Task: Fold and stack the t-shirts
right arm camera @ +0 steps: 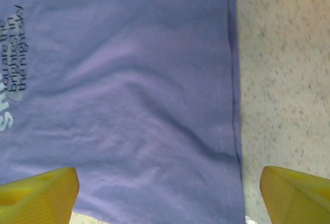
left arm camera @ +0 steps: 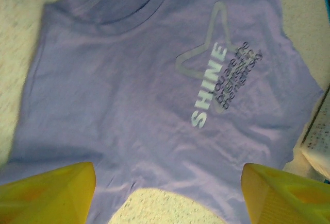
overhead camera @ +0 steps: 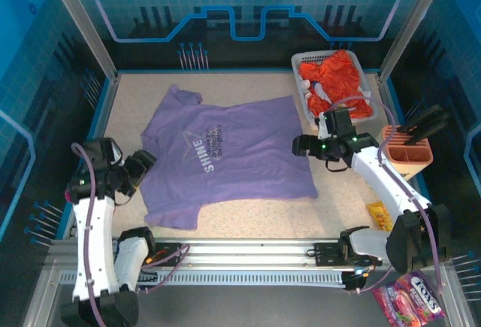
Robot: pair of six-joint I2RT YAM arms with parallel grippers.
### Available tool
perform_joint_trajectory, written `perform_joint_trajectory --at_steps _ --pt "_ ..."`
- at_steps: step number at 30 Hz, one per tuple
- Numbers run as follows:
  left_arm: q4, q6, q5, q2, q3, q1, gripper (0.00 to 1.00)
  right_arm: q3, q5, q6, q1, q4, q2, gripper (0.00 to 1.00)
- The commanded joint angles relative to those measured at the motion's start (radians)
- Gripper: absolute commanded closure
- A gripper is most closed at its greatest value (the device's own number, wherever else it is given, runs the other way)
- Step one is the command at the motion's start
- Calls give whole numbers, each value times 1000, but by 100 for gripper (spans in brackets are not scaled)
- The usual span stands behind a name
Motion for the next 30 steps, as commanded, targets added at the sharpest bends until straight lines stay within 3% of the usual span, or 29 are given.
perform_joint_trajectory --at_steps 1,10,23,30 --pt "174 91 37 61 66 -15 23 83 -21 -57 24 11 52 4" --pt "417 184 -46 398 249 -108 22 299 -30 -91 36 -6 252 3" --pt "483 273 -61 986 705 -138 22 674 40 -93 50 -53 617 10" --pt "523 285 -90 1226 877 -142 22 839 100 -113 52 -78 782 14"
